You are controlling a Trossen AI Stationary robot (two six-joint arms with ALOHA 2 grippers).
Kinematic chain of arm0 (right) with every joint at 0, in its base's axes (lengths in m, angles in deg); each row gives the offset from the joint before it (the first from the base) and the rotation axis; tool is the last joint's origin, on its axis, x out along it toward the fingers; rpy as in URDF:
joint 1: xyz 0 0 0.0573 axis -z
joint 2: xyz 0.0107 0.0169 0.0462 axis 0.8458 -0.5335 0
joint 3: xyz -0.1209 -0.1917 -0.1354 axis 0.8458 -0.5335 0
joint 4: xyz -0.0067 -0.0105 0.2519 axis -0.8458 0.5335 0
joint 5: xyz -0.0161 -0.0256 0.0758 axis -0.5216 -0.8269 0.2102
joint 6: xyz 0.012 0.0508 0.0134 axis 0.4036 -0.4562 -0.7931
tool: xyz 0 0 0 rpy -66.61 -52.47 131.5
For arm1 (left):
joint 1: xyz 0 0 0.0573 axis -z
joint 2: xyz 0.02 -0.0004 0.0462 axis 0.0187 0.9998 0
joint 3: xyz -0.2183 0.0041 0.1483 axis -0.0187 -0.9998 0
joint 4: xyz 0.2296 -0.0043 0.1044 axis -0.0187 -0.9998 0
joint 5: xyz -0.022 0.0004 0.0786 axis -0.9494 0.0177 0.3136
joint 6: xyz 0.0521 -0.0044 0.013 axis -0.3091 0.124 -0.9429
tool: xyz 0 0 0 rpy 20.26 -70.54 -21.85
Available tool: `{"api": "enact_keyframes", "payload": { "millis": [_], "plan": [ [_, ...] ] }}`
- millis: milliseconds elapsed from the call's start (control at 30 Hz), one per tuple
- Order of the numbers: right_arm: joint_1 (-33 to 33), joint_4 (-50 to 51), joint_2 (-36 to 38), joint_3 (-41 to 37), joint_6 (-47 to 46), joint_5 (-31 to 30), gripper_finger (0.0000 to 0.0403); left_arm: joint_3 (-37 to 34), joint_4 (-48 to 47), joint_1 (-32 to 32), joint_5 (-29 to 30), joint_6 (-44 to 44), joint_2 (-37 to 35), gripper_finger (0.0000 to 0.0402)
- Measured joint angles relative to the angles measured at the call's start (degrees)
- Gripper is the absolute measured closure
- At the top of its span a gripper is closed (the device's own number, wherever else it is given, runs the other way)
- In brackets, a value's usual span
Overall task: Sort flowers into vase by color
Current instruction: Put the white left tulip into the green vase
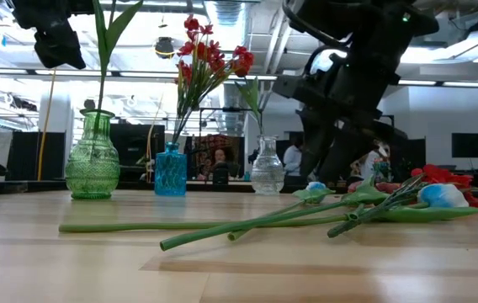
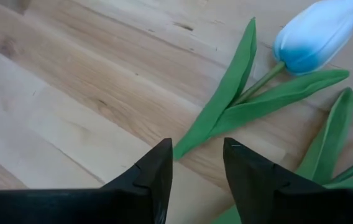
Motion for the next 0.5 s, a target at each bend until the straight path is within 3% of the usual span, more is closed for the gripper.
{"api": "enact_keyframes", "payload": {
  "millis": [267, 500],
  "plan": [
    [-0.27, 0.0, 0.0, 0.02, -0.11, -0.65, 0.0247, 0.0, -0.01, 0.0, -0.01, -0.02, 0.0, 0.0235],
    [-0.14, -4.63, -5.23, 0.13, -0.1, 1.4, 0.0247, 0.0, -0.03, 0.01, -0.01, -0.04, 0.02, 0.0235]
  ]
}}
